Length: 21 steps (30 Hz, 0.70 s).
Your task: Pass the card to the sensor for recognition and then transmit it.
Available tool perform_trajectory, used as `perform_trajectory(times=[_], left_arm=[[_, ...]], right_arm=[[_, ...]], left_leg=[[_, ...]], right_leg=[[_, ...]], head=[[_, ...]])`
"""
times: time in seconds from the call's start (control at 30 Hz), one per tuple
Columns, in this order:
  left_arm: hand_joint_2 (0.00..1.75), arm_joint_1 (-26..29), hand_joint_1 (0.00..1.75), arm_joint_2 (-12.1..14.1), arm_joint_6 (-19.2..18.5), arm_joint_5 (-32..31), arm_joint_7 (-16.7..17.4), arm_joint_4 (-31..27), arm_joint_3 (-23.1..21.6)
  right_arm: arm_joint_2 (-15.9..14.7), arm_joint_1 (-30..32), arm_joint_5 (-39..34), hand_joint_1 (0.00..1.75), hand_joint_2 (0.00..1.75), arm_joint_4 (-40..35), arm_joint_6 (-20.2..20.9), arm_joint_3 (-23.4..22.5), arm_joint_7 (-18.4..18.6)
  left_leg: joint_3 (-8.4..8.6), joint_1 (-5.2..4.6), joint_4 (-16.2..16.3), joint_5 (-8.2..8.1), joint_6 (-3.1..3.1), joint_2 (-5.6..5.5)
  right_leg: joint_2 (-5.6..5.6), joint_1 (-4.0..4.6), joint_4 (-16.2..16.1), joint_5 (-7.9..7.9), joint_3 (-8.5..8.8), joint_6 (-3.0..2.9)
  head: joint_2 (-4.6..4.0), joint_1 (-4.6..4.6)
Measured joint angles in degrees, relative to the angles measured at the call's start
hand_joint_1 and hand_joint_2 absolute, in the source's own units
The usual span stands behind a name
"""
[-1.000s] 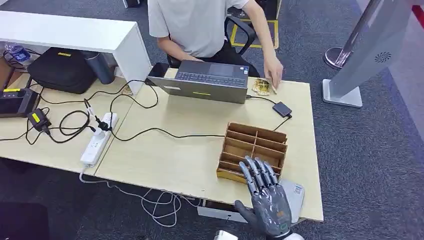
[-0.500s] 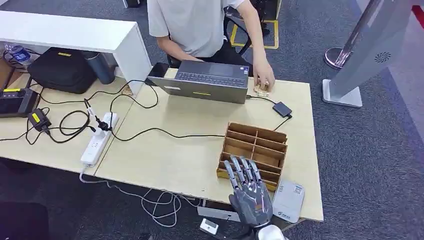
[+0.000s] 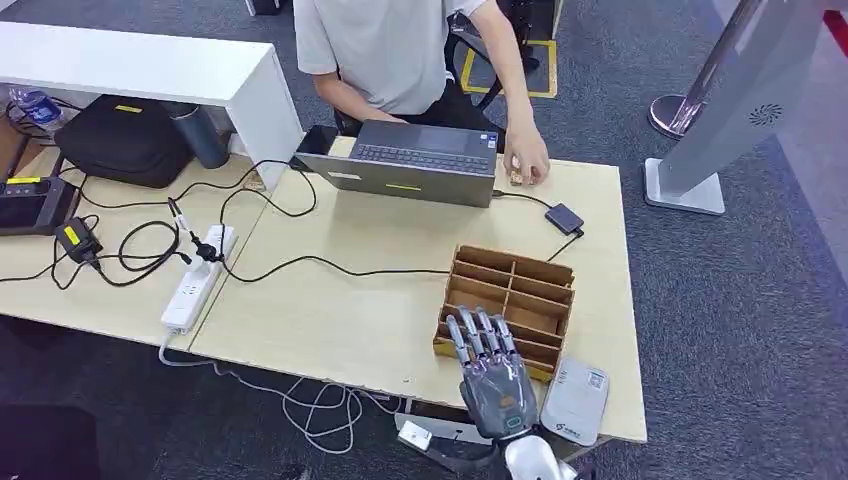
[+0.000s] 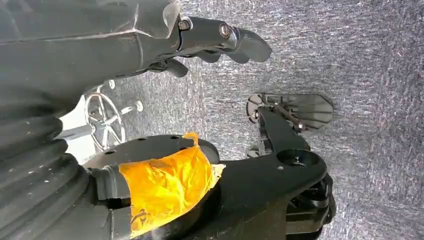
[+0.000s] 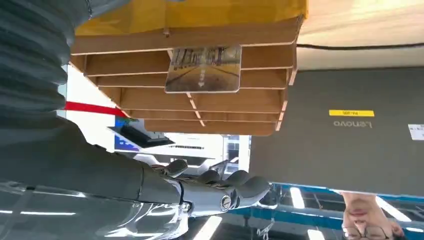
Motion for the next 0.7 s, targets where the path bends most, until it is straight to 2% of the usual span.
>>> perform_trajectory(times=[0.7], left_arm=[[1.75, -0.66, 0.0, -0.09, -0.61, -0.68, 0.68, 0.0, -0.35]], right_arm=[[2.38, -2.36, -0.74, 0.0, 1.75, 3.15, 0.72, -0.04, -0.52]], left_leg=[[0.0, 0.0, 0.0, 0.0, 0.0, 0.0]], right_leg=[[0.0, 0.0, 0.0, 0.0, 0.0, 0.0]], head=[[0.0, 0.0]])
